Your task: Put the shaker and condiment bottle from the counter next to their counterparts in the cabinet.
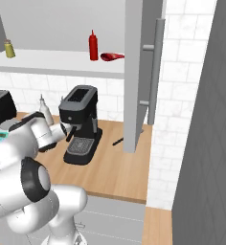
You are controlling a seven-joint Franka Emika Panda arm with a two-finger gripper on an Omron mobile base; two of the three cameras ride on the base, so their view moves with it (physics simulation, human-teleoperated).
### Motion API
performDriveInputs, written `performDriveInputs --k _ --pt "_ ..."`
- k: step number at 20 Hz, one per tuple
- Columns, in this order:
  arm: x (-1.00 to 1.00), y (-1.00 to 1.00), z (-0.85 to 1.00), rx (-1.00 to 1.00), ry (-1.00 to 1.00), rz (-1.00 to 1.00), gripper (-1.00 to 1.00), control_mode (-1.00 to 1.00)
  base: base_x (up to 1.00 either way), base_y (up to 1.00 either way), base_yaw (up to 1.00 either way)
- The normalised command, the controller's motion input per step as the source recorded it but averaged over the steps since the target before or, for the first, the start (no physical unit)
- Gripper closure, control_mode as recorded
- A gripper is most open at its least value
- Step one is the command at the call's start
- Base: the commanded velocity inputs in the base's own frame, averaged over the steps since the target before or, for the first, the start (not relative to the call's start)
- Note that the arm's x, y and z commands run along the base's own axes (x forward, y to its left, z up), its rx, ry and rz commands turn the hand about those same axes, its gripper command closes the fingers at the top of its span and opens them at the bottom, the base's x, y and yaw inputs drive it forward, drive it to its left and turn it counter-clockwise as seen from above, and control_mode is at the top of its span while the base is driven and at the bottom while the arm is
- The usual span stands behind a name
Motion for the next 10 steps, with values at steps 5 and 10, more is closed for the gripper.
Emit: performDriveInputs --k 5,10 --pt "0.21 0.03 -0.11 0.00 -0.07 -0.06 -1.00 -1.00 0.00 0.00 0.00" --pt "0.33 0.00 0.00 0.00 -0.02 -0.07 -1.00 -1.00 0.00 0.00 0.00"
